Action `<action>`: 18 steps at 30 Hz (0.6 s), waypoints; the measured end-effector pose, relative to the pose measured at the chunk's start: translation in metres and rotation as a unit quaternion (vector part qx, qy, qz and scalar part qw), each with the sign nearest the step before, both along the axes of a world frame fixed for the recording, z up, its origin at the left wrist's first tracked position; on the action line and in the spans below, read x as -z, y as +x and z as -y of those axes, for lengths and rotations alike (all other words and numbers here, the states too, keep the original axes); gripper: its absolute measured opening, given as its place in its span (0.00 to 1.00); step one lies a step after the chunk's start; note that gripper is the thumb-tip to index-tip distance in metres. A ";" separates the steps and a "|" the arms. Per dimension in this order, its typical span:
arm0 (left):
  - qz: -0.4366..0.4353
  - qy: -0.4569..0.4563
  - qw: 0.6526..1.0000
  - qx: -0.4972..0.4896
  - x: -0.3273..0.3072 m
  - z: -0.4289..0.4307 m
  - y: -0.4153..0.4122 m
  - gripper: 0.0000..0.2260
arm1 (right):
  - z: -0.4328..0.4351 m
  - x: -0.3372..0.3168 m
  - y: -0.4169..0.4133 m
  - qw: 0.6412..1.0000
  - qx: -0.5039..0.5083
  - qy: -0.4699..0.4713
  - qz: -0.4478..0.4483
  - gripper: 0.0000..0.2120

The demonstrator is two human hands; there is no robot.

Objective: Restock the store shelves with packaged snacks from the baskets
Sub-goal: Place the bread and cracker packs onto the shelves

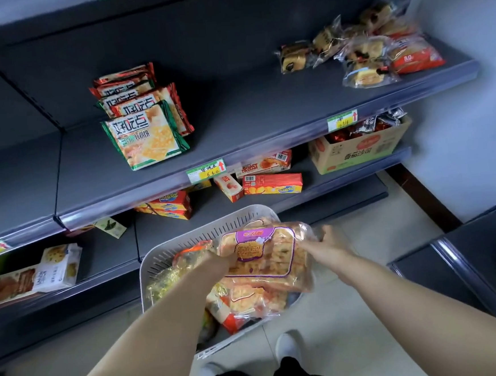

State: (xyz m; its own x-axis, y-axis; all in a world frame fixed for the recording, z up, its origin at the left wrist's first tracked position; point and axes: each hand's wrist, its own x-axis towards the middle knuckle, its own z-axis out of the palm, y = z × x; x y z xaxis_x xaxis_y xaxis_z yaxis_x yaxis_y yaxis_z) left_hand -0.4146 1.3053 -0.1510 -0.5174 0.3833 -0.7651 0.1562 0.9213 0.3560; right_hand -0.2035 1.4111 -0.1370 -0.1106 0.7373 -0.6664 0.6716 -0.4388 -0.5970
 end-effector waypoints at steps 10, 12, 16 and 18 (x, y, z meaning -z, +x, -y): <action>0.033 -0.004 0.998 -0.054 0.019 0.035 -0.007 0.33 | 0.014 0.008 -0.019 0.983 -0.137 0.051 0.112 0.19; 0.075 0.017 0.990 -0.117 0.018 0.040 -0.004 0.40 | 0.014 0.009 -0.022 0.979 -0.151 0.054 0.129 0.18; 0.160 0.053 0.959 -0.226 0.031 0.046 -0.003 0.46 | 0.011 0.016 -0.021 0.988 -0.114 0.035 0.103 0.15; 0.148 0.063 0.959 -0.234 0.033 0.049 -0.003 0.41 | 0.011 0.017 -0.021 0.988 -0.102 0.048 0.102 0.13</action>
State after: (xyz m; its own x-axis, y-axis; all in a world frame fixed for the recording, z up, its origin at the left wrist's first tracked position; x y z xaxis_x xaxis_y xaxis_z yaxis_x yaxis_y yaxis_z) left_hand -0.4178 1.2565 -0.1836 -0.4232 0.2608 -0.8677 -0.3885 0.8130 0.4338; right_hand -0.2250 1.3998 -0.1543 -0.1346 0.7740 -0.6187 0.8512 -0.2294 -0.4721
